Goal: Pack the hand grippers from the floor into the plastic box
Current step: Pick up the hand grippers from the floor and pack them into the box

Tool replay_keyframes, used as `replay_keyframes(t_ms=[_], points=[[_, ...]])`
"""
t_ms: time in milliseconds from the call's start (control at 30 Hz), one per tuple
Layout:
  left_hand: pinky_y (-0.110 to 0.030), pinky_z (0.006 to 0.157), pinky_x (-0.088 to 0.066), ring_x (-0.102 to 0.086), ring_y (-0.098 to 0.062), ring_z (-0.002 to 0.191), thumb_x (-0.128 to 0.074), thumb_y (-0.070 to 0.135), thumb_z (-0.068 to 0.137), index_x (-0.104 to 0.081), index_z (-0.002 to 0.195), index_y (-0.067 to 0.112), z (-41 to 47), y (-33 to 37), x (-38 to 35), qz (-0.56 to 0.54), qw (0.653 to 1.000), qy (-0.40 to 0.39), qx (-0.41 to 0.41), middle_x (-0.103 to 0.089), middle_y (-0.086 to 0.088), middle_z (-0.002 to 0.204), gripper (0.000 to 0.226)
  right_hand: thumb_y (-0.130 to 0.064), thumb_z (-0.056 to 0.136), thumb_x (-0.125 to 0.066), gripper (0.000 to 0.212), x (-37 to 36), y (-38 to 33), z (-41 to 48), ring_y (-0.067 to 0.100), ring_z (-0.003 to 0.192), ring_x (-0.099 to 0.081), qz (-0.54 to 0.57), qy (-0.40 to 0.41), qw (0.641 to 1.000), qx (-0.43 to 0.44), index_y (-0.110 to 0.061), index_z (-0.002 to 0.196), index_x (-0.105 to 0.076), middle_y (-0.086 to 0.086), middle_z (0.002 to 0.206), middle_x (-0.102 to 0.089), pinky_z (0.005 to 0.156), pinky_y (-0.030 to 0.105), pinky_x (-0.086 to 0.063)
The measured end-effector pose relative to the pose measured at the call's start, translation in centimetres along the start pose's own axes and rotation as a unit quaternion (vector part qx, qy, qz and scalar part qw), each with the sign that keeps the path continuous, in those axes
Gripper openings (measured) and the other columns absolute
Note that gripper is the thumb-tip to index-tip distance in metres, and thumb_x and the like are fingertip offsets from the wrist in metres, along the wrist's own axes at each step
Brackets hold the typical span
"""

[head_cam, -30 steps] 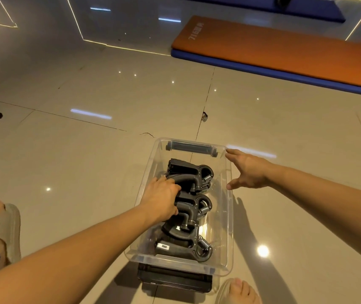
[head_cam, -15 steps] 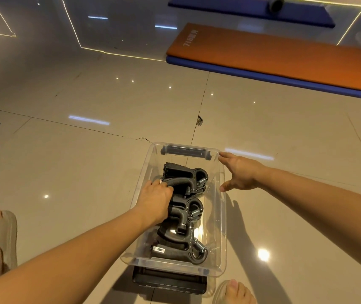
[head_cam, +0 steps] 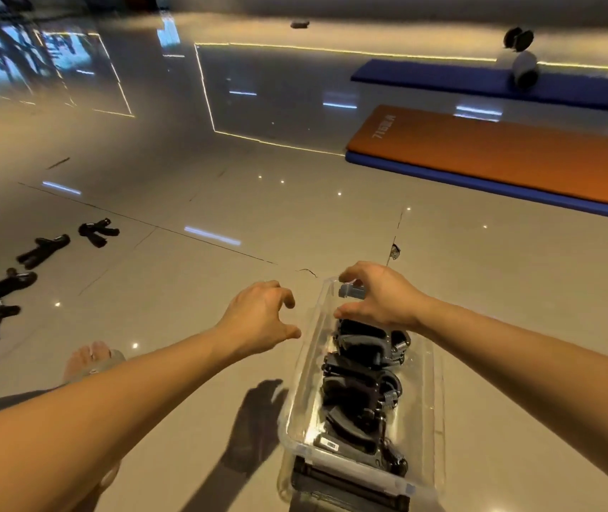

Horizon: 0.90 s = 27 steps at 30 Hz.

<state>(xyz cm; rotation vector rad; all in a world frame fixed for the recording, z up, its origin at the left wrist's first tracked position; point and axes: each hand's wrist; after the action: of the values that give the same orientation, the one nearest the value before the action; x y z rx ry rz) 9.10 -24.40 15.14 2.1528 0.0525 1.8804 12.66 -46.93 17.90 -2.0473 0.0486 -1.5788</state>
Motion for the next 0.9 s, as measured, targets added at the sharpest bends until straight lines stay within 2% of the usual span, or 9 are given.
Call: replay_keyframes(t_ms=[167, 300, 433, 500, 667, 767, 900], points=[[-0.034, 0.092, -0.053, -0.061, -0.017, 0.113, -0.078, 0.047, 0.083, -0.069, 0.119, 0.025, -5.3, -7.9, 7.5, -0.022, 0.994, 0.027, 0.101, -0.066, 0.006, 0.123, 0.044, -0.048, 0.082, -0.078, 0.063, 0.9, -10.9, 3.3, 0.015, 0.116, -0.059, 0.013, 0.008, 0.995, 0.103, -0.019, 0.134, -0.058, -0.002, 0.133, -0.061, 0.098, 0.037, -0.052], [-0.035, 0.085, -0.056, -0.062, -0.014, 0.099, -0.074, 0.052, 0.083, -0.069, 0.115, 0.025, -9.6, -15.0, 13.4, 0.021, 0.989, -0.004, 0.143, -0.068, 0.006, 0.113, 0.042, -0.048, 0.085, -0.076, 0.053, 2.1, -20.4, 6.2, 0.014, 0.108, -0.062, -0.005, 0.008, 0.985, 0.174, -0.018, 0.127, -0.063, -0.001, 0.126, -0.065, 0.092, 0.035, -0.053], [-0.024, 0.075, -0.048, -0.059, -0.009, 0.092, -0.069, 0.050, 0.090, -0.067, 0.119, 0.021, -13.6, -23.1, 19.2, 0.049, 0.983, -0.031, 0.175, -0.062, 0.010, 0.104, 0.040, -0.045, 0.087, -0.074, 0.046, 0.2, -29.2, 10.0, 0.010, 0.098, -0.060, -0.004, -0.013, 0.976, 0.215, -0.016, 0.122, -0.066, 0.000, 0.123, -0.067, 0.081, 0.026, -0.047], [-0.024, 0.075, -0.048, -0.061, -0.009, 0.092, -0.069, 0.049, 0.091, -0.067, 0.118, 0.022, -15.4, -27.9, 21.1, 0.040, 0.978, -0.027, 0.205, -0.063, 0.009, 0.103, 0.039, -0.043, 0.088, -0.073, 0.044, -2.0, -33.2, 12.3, 0.013, 0.100, -0.061, 0.001, -0.029, 0.974, 0.224, -0.015, 0.121, -0.067, 0.002, 0.122, -0.068, 0.081, 0.026, -0.046], [-0.031, 0.073, -0.057, -0.066, -0.011, 0.080, -0.071, 0.045, 0.090, -0.069, 0.106, 0.023, -19.8, -41.8, 20.2, -0.007, 0.950, 0.003, 0.313, -0.070, 0.004, 0.092, 0.027, -0.041, 0.089, -0.072, 0.044, -9.8, -43.2, 20.0, 0.016, 0.105, -0.064, 0.049, -0.068, 0.969, 0.231, -0.012, 0.121, -0.067, 0.005, 0.122, -0.067, 0.092, 0.035, -0.055], [-0.031, 0.078, -0.057, -0.066, -0.016, 0.089, -0.071, 0.040, 0.091, -0.070, 0.111, 0.018, -22.5, -50.1, 17.3, -0.034, 0.928, 0.013, 0.371, -0.071, -0.002, 0.102, 0.030, -0.041, 0.091, -0.070, 0.041, -15.4, -48.6, 24.3, 0.016, 0.108, -0.063, 0.070, -0.099, 0.966, 0.227, -0.015, 0.122, -0.064, 0.004, 0.124, -0.066, 0.096, 0.039, -0.055], [-0.027, 0.070, -0.052, -0.063, -0.015, 0.088, -0.073, 0.042, 0.089, -0.066, 0.122, 0.018, -25.5, -60.7, 12.6, -0.096, 0.884, 0.018, 0.457, -0.067, 0.001, 0.101, 0.041, -0.045, 0.092, -0.067, 0.042, -23.4, -54.9, 29.4, 0.016, 0.111, -0.063, 0.057, -0.141, 0.963, 0.223, -0.020, 0.125, -0.061, 0.001, 0.127, -0.065, 0.096, 0.041, -0.054]])
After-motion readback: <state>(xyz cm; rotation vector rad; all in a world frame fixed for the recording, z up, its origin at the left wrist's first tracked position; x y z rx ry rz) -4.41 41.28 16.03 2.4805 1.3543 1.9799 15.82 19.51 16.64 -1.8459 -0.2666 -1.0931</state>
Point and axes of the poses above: each hand's wrist, its own z-axis towards the middle knuckle, its own x-axis out of the back of the hand, y = z × x
